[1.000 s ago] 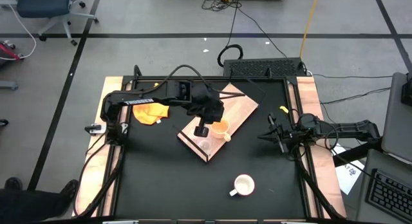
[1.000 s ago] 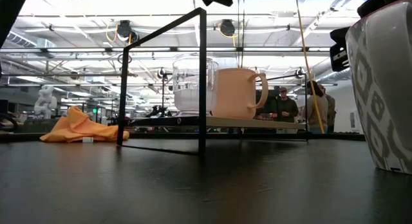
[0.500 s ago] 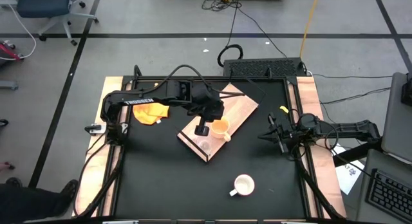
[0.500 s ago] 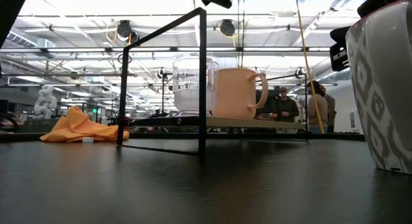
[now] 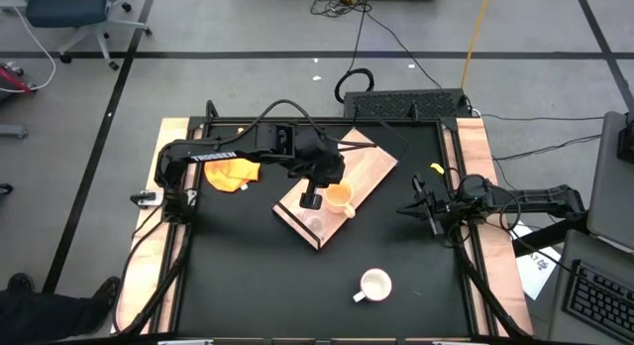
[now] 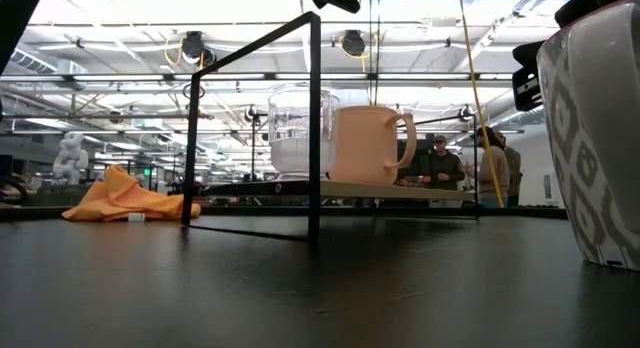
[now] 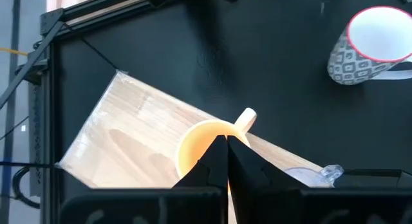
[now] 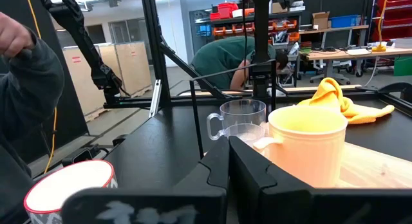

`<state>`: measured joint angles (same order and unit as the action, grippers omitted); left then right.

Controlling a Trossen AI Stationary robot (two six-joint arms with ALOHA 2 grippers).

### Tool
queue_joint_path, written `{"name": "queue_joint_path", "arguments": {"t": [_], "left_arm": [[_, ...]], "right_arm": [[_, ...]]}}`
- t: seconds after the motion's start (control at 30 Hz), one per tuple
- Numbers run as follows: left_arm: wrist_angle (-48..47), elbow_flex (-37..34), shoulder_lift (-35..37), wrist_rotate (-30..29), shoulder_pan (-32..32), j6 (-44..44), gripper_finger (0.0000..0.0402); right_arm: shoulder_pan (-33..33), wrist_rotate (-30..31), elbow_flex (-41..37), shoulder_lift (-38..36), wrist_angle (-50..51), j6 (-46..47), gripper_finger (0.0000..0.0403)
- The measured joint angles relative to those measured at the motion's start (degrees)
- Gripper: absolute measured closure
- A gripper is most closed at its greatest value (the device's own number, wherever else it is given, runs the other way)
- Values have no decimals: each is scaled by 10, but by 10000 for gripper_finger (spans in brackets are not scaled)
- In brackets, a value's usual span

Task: Stack small to large cups/mugs on shelf
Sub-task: Put the gray mug on the shelf

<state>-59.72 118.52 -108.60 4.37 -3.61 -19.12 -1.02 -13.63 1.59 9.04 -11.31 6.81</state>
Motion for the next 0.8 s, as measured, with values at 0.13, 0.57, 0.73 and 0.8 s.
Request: {"name": "queue_joint_path", "arguments": {"t": [0.13, 0.57, 0.73, 0.8], "left_arm": [[0, 0, 0, -49, 8, 3, 400], [-8, 0, 0, -125, 65, 27, 401], [-20, 0, 0, -160, 84, 32, 401], [-24, 0, 0, -172, 89, 37, 401]], "right_arm": [[0, 0, 0, 0, 0, 0, 403], [0, 0, 0, 0, 1, 0, 403], [0, 0, 0, 0, 1, 0, 403], [0, 0, 0, 0, 1, 0, 403]]}}
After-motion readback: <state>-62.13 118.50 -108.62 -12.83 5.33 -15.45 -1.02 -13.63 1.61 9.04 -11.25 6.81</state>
